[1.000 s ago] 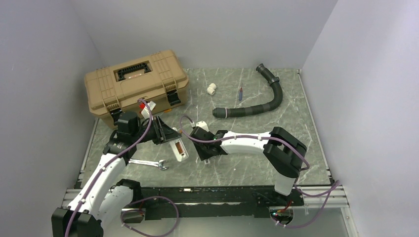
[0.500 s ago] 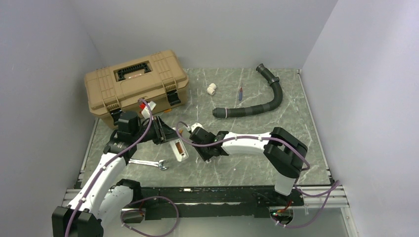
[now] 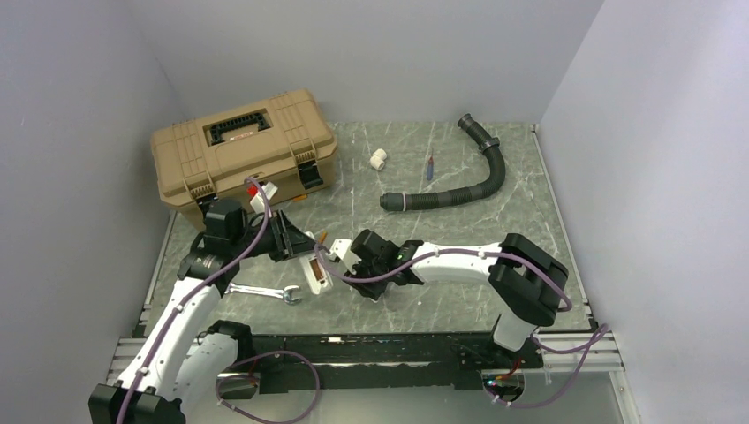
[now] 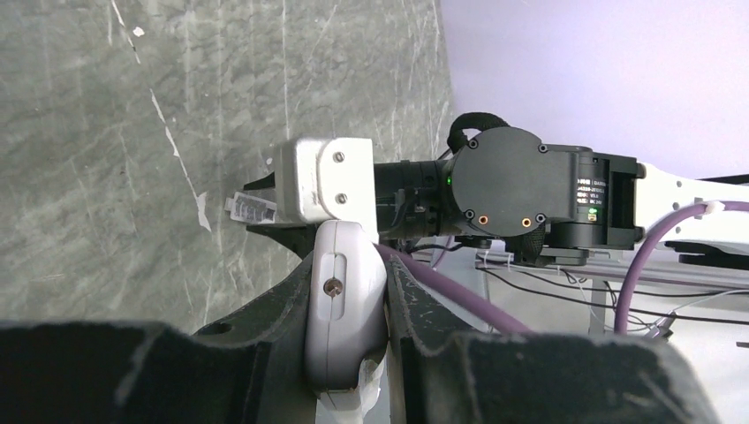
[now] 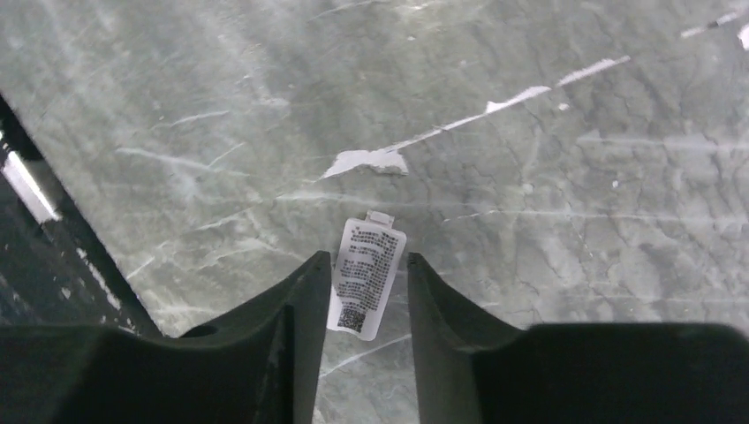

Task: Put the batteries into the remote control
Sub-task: Adjust the battery cover at the center of the board.

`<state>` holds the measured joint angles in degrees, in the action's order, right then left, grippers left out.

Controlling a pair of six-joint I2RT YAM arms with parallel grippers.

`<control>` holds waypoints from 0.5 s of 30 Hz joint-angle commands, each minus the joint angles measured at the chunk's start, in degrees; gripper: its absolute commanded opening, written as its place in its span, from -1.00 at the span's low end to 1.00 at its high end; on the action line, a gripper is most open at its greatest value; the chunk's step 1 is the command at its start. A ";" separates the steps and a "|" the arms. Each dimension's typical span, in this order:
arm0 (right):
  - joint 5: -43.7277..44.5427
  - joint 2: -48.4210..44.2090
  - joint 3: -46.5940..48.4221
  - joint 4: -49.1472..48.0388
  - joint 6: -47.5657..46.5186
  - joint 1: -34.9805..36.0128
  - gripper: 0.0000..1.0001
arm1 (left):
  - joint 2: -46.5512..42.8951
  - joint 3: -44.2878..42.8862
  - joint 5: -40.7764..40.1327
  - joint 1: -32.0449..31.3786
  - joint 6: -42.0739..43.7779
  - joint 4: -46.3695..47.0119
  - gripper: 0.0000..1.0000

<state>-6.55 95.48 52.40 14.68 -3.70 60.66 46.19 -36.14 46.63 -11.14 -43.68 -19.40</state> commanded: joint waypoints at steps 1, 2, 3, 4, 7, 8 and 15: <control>-4.85 -1.76 0.23 -0.26 -8.92 0.59 -0.12 | -1.59 -1.13 -0.32 0.93 1.27 0.77 -1.00; -5.36 -1.45 0.51 0.34 -9.43 0.58 -0.06 | -1.67 -0.84 -0.24 1.02 0.90 1.16 -1.00; -5.68 -1.08 0.65 0.65 -9.63 0.56 0.03 | -1.66 -0.62 -0.16 1.10 0.65 1.43 -1.00; -5.64 -0.86 0.76 0.59 -9.42 0.50 0.10 | -1.65 -0.52 -0.14 1.12 0.48 1.61 -1.00; -5.08 -1.80 -0.01 -0.76 -8.23 0.48 0.21 | -1.79 -0.73 -0.37 1.19 0.64 1.15 -1.00; -4.60 -2.68 -0.52 -1.66 -7.70 0.54 0.23 | -1.78 -0.85 -0.54 1.20 0.82 0.86 -1.00; 1.09 -12.32 -5.06 -7.74 -0.10 -0.41 0.26 | -1.91 -0.18 -0.05 1.65 0.79 1.09 -1.00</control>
<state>-8.91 89.73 48.71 12.71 -8.73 60.88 45.15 -36.10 46.24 -9.96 -43.29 -19.86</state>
